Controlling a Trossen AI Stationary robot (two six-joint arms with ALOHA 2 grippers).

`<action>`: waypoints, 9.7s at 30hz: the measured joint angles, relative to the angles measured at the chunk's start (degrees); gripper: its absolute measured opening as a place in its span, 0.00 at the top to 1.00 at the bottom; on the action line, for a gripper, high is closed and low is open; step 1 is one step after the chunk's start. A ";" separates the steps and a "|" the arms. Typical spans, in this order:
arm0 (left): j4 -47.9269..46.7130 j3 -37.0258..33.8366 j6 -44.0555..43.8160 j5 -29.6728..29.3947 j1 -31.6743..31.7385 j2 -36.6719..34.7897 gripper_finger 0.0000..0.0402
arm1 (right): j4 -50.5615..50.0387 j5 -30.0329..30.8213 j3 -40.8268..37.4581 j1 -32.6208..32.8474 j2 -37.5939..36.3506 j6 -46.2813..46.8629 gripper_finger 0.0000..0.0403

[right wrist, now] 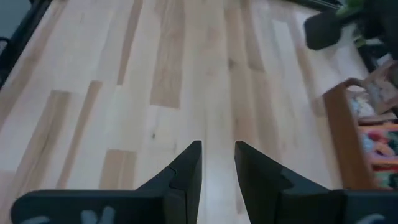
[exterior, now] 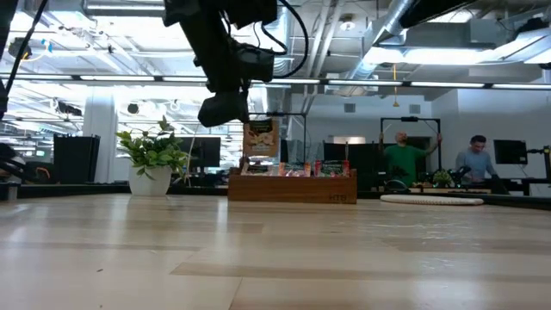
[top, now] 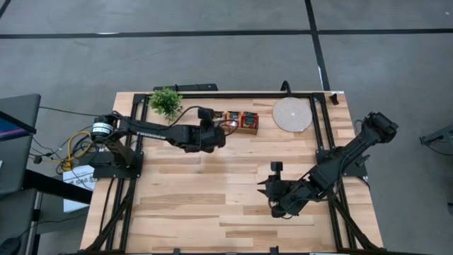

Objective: Pick & Place Tea
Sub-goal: Put the brown tea bag into the left section of the wooden organizer, then adjust the brown tea bags in the left section of the wooden organizer, then return to Home Position

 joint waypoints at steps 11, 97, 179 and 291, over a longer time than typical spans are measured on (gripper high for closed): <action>2.06 -0.73 4.50 3.58 4.03 0.19 1.00 | -1.77 -1.52 -0.81 0.08 -11.42 -7.08 0.78; 13.52 2.56 6.49 23.44 13.87 5.43 0.71 | 41.58 -22.97 -35.17 -8.48 -35.35 -13.90 0.78; 8.21 2.46 -3.88 37.21 22.66 3.24 0.71 | 41.68 -23.08 -35.12 -8.10 -35.34 -11.98 0.78; 0.33 2.47 -20.08 28.40 25.23 2.77 0.71 | 42.46 -22.99 -35.17 -6.59 -35.34 -9.99 0.78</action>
